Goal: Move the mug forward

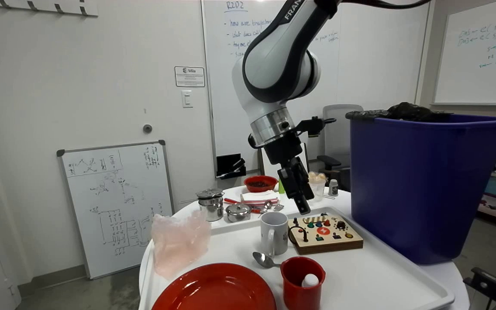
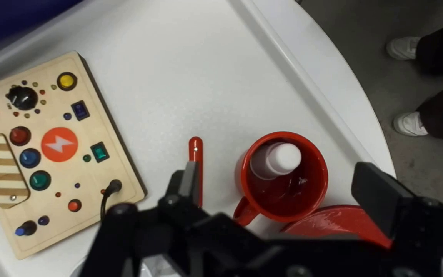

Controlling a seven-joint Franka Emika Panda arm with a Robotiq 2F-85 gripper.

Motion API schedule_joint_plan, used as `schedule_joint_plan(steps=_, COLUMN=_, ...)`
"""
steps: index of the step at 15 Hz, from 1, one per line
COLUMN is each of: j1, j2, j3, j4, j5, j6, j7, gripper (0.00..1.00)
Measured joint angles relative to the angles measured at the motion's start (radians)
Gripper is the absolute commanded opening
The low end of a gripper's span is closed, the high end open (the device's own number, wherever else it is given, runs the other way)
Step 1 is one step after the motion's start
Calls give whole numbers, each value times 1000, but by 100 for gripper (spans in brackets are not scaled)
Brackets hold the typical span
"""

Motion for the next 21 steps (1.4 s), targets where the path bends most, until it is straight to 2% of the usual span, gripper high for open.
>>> schedule_joint_plan(steps=8, j1=7, j2=10, j3=-1, j4=1, j5=-4, j6=12, j7=0, gripper=100)
schedule_joint_plan(steps=13, j1=18, j2=100, j3=7, j4=-1, j5=1, j6=67, j7=4, gripper=100)
schedule_joint_plan(steps=21, j1=29, j2=198, j3=-1, j4=5, j5=25, j6=181, j7=144, gripper=99)
